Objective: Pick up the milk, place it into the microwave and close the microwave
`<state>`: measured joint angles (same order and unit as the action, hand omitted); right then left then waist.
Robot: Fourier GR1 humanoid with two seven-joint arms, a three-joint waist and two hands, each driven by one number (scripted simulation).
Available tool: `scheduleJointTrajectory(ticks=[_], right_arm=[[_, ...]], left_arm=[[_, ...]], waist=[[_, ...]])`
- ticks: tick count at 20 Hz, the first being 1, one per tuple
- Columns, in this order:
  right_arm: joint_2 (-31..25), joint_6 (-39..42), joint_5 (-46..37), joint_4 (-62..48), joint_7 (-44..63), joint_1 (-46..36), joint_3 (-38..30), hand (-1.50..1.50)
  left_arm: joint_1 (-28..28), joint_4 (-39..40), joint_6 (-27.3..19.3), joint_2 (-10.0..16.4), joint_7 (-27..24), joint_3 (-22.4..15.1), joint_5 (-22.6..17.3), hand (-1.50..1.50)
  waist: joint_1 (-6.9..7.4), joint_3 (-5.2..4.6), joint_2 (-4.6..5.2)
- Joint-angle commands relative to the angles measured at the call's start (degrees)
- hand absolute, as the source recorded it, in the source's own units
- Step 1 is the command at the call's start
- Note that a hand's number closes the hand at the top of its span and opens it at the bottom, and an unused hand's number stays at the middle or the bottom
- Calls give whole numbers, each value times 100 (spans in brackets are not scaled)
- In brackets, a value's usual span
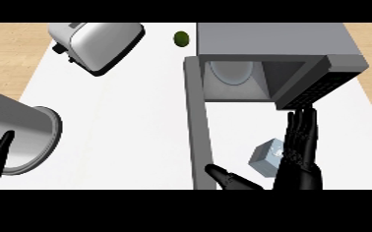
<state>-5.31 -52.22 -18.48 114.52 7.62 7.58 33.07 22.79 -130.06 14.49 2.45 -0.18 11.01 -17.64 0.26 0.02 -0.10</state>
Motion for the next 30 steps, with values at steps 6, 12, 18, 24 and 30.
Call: scheduleJointTrajectory(ticks=[6, 12, 18, 24, 30], right_arm=[[-160, 184, 1591, -629, -2172, 1105, -431, -150], [-145, 872, 2440, -1022, -3295, 1602, -899, -150], [26, 1116, 2526, -1517, -3920, 1852, -892, -150], [-123, 1793, 2970, -2466, -4154, 1015, -1734, -150], [74, 1964, 3101, -2763, -4605, 1192, -1922, -150]], left_arm=[[89, -235, 59, -216, 85, -88, 140, -150], [407, -264, 339, -195, 6, 98, -67, -150], [440, -249, 364, -237, -98, 97, -145, -150], [443, 158, 785, -88, -346, 562, -431, -150], [274, -362, 434, -210, 279, 426, -384, -150]], waist=[[-40, 6, 2], [-30, 3, -3], [-24, -1, -2], [4, -1, 4], [-20, -1, 4]])
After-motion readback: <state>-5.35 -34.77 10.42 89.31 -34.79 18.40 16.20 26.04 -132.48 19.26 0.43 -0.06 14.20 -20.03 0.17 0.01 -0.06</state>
